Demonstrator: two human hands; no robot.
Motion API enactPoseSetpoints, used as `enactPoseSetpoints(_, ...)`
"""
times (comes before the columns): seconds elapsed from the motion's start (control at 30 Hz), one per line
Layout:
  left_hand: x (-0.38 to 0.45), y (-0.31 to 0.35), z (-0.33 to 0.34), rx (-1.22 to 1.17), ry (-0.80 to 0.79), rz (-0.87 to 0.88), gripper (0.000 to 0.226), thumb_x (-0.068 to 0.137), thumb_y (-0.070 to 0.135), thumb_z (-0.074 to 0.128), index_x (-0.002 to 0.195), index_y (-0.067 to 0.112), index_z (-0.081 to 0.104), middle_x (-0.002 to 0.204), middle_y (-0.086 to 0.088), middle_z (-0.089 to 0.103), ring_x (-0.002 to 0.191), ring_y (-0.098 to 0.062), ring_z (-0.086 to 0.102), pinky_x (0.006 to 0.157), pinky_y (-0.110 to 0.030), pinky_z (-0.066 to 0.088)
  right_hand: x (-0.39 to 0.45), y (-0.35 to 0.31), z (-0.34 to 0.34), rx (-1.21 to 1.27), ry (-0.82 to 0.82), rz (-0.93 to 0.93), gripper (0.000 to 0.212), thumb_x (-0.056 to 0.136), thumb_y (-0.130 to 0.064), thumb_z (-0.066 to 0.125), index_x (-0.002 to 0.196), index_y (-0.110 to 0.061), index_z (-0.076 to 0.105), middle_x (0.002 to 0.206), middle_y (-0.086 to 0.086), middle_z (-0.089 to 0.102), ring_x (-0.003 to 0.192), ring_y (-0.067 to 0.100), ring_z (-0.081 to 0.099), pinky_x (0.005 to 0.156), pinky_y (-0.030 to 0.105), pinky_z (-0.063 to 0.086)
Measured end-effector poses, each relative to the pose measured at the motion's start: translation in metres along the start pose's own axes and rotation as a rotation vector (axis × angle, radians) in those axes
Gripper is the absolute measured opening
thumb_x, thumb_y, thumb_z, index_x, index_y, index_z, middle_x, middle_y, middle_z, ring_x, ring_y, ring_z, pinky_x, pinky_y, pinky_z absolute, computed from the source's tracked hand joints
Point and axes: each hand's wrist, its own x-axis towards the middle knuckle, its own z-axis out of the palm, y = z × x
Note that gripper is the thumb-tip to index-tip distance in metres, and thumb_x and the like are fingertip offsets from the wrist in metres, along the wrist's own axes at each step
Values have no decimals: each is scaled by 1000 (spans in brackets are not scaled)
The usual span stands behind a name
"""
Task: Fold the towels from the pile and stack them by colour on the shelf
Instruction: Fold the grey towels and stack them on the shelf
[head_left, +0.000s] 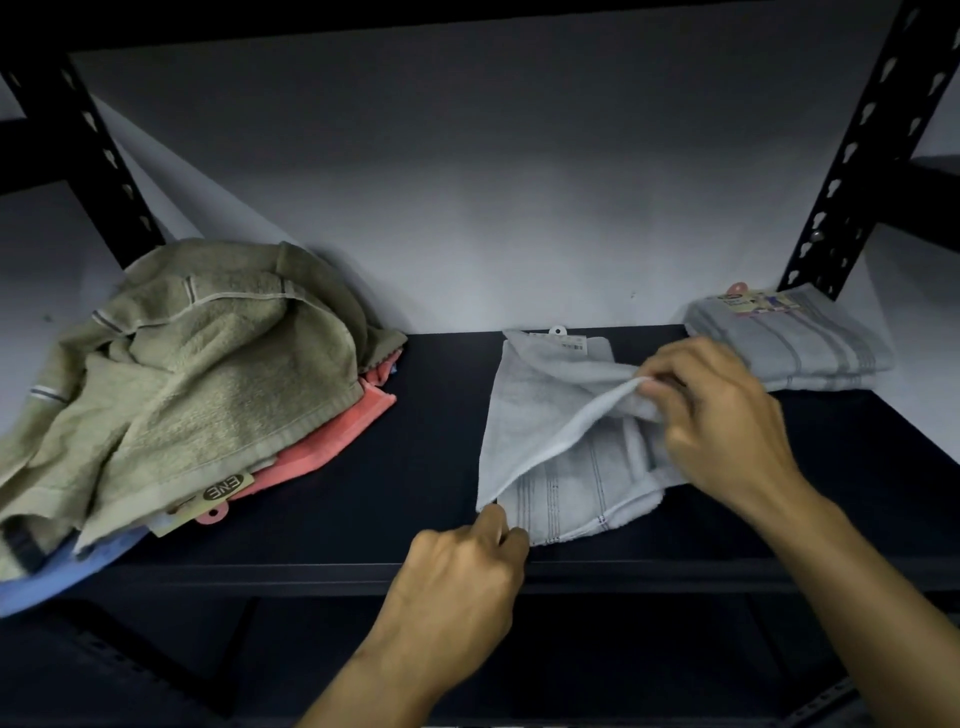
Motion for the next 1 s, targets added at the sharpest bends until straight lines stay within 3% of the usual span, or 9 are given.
enactPoseSetpoints(0.13,2,2,-2,19,-6,3,37,54,1,82,60,17,49,62,4,42,43,-7,14,48,-19,-5,-4,20,-11,-73,13,158,9,89,-8,62,97,-9,67,106,2,59,102,21,52,68,33,40)
enactPoseSetpoints(0.3,0,1,-1,14,11,16,35,56,2,83,61,18,52,63,5,42,42,-7,16,47,-18,-4,-23,34,-17,-275,-188,-27,9,81,-10,72,90,-12,71,110,5,57,103,26,51,56,38,50)
enactPoseSetpoints(0.37,0,-1,0,6,34,30,32,59,4,82,62,19,54,64,6,45,42,-6,18,46,-17,-1,-32,31,-18,-292,-268,-113,14,76,-15,77,90,-15,74,118,6,58,114,28,51,79,50,55)
enactPoseSetpoints(0.43,-1,-4,-1,-5,59,42,28,64,6,80,63,20,55,65,8,48,41,-6,26,42,-17,5,-37,18,-19,-284,-250,-187,23,76,-15,73,99,-13,73,125,10,57,122,32,48,100,48,44)
enactPoseSetpoints(0.53,1,-13,-2,-29,84,79,13,77,17,74,72,24,64,78,11,56,57,-6,48,33,-22,29,-39,-11,-9,-211,-213,-350,26,78,-16,66,104,-13,71,117,8,60,111,30,54,95,45,45)
enactPoseSetpoints(0.63,3,-24,-3,-94,80,101,18,91,36,57,84,28,71,93,13,61,79,-6,56,43,-18,40,-37,-30,12,-131,-404,-399,19,85,-31,63,101,-28,73,102,-10,63,95,14,56,81,35,48)
enactPoseSetpoints(0.77,1,-36,2,-188,66,119,23,95,41,53,99,30,73,111,17,63,105,-2,55,68,-20,54,-29,-26,29,-105,-660,-153,38,88,-56,57,121,-37,64,118,-20,56,109,4,46,94,23,34)
enactPoseSetpoints(0.9,-3,-36,12,-258,69,119,22,97,36,52,103,27,71,125,17,62,121,-1,49,86,-24,51,-33,-19,34,-106,-587,-205,24,95,-42,55,113,-33,68,109,-18,61,102,5,52,89,30,46)
enactPoseSetpoints(1.0,-4,-35,17,-311,69,102,21,98,35,52,106,26,70,126,19,62,121,2,48,92,-22,46,-33,-17,33,-2,-390,-140,20,97,-33,53,105,-26,70,95,-16,60,89,4,56,73,29,51)
